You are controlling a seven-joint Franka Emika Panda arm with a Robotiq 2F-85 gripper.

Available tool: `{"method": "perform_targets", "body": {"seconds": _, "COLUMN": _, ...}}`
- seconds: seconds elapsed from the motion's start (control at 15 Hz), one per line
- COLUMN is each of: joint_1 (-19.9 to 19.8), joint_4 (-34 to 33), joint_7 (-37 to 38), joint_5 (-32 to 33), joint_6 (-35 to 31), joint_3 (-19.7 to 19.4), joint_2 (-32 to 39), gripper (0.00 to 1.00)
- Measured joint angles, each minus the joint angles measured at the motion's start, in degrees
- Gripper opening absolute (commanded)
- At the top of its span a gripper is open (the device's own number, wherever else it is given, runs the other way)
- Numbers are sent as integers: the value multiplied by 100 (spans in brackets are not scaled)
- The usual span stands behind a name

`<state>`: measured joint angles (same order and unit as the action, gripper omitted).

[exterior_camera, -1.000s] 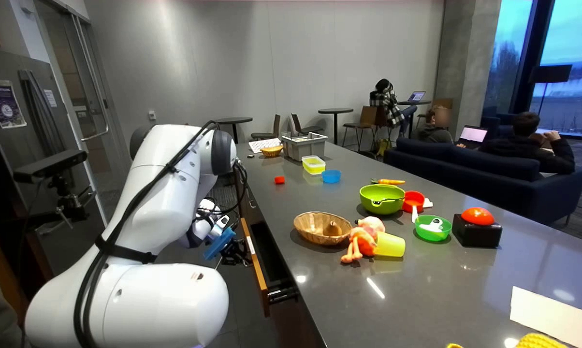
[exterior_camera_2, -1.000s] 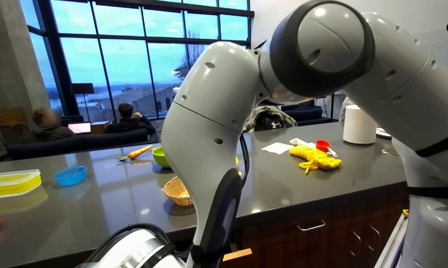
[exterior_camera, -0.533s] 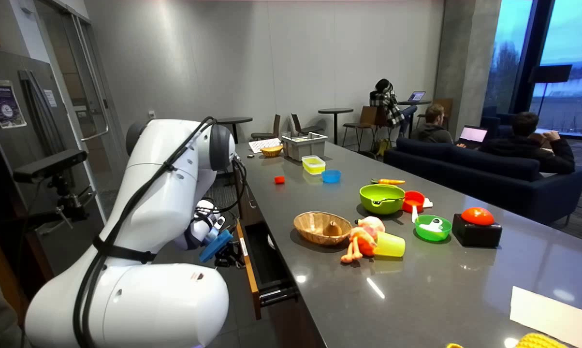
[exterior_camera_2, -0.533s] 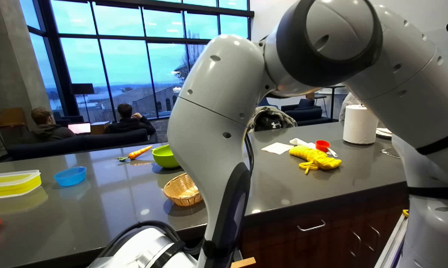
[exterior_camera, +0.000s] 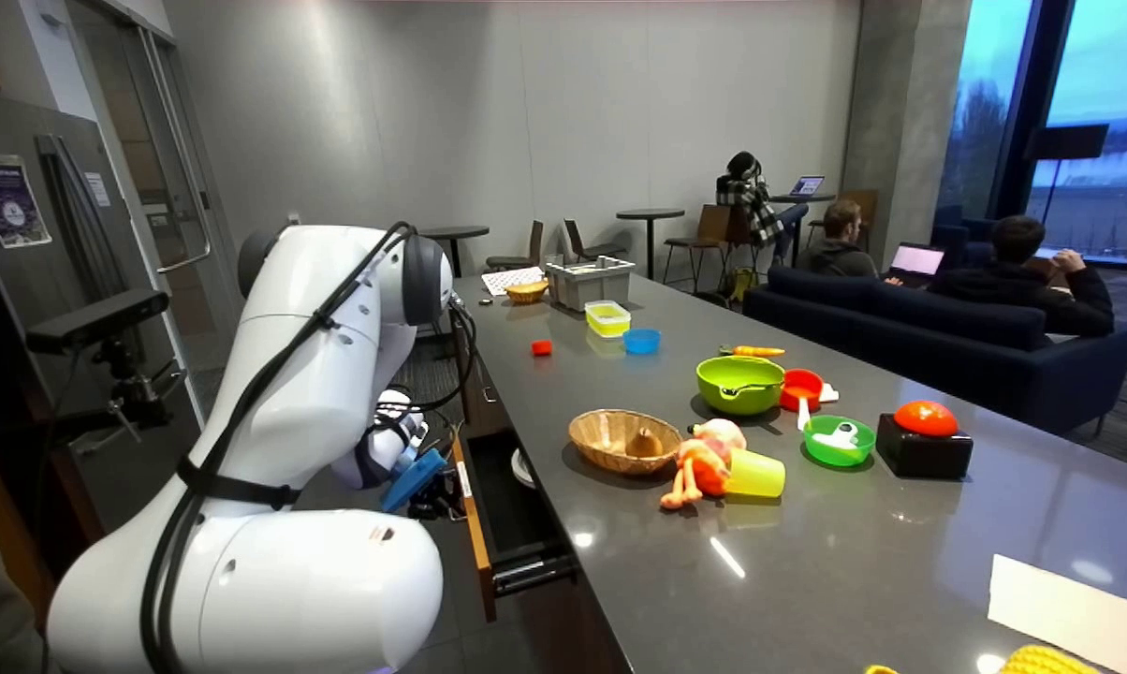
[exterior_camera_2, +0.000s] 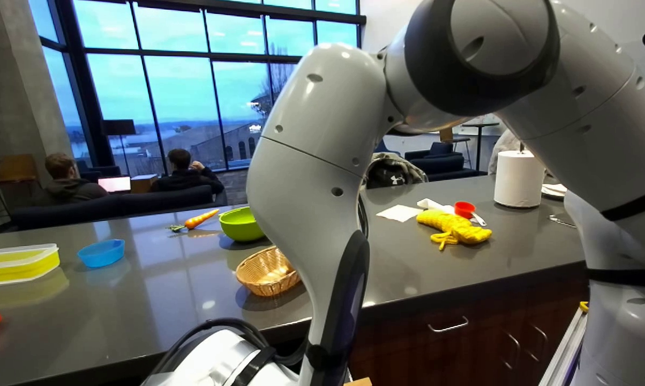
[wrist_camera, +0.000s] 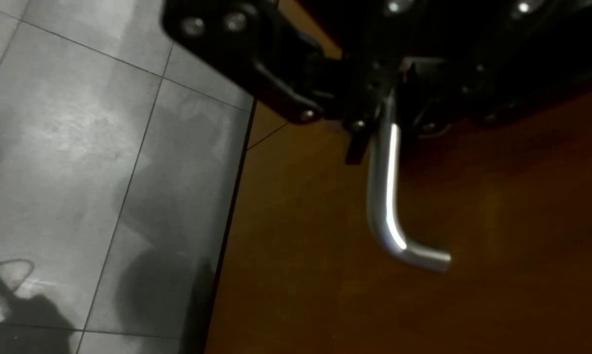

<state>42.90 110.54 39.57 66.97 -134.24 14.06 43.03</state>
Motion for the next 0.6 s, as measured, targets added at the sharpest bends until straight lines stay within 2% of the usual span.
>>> {"method": "perform_targets", "body": {"seconds": 0.6, "joint_1": 0, "joint_4": 274, "joint_7": 650, "joint_5": 632, "joint_6": -295, "joint_3": 40, "joint_2": -114, "gripper": 1}}
